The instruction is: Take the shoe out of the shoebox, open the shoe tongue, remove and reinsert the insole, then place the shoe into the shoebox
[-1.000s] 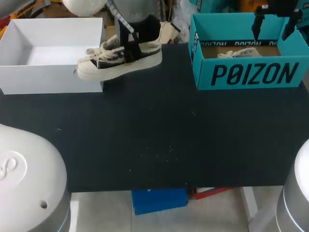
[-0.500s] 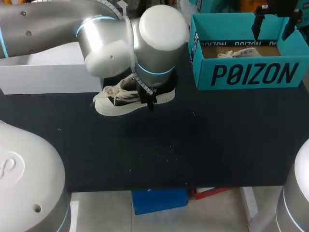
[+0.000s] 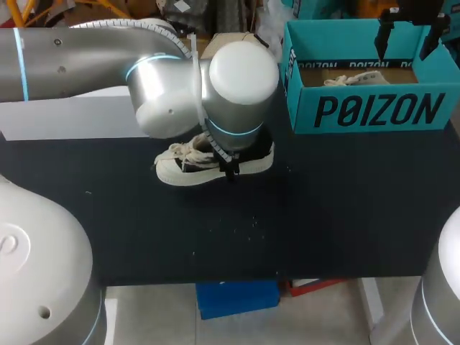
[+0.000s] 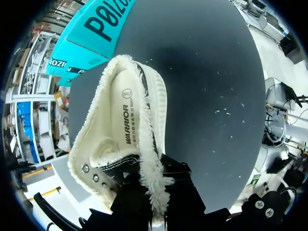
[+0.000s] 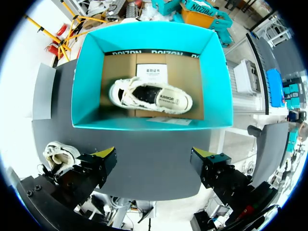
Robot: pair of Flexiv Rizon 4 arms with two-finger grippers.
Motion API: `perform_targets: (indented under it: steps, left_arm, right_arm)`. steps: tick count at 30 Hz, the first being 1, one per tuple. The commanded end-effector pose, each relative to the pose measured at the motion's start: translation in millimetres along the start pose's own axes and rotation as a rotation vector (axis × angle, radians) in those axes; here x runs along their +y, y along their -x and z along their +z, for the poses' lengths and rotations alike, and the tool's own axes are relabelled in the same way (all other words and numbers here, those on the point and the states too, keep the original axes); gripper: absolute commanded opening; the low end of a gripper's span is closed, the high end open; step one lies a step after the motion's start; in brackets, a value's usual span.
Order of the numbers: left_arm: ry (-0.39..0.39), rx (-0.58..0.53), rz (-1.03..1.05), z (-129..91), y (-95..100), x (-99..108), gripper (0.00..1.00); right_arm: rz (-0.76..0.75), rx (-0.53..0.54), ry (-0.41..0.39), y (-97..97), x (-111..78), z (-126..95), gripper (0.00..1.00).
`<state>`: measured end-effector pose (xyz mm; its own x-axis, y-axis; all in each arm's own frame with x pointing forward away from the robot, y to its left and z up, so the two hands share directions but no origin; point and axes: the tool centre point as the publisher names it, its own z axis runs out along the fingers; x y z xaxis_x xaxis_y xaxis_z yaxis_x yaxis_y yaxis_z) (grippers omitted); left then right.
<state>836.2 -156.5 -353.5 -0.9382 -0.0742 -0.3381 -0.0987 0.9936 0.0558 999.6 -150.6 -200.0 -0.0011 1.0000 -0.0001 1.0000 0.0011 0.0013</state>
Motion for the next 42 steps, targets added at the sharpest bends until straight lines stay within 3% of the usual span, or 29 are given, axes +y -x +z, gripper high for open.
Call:
perform_targets:
  steps: [1,10,25,26,27,33,42]
  left_arm:
    - [-0.009,0.01,0.009,13,0.4,1,0.0]
    - [-0.026,0.053,0.069,33,-18.6,0,0.0]
    - [-0.028,0.033,0.105,39,-19.2,1,0.0]
    - [-0.027,0.033,0.108,39,-19.8,1,0.24]
    - [-0.025,0.034,0.109,39,-20.2,1,1.0]
    - [-0.038,0.059,0.108,26,-26.8,3,1.0]
    - [-0.133,0.124,0.093,-47,-32.8,9,1.0]
  right_arm:
    - [0.001,0.0,-0.001,-0.1,0.1,0,1.0]
    - [0.001,0.0,-0.001,-0.1,0.1,0,1.0]
    - [0.001,0.0,-0.001,-0.1,0.1,0,1.0]
    - [0.001,0.0,-0.001,-0.1,0.1,0,1.0]
    - [0.001,0.0,-0.001,-0.1,0.1,0,1.0]
    - [0.001,0.0,-0.001,-0.1,0.1,0,1.0]
    - [0.001,0.0,-0.001,-0.1,0.1,0,1.0]
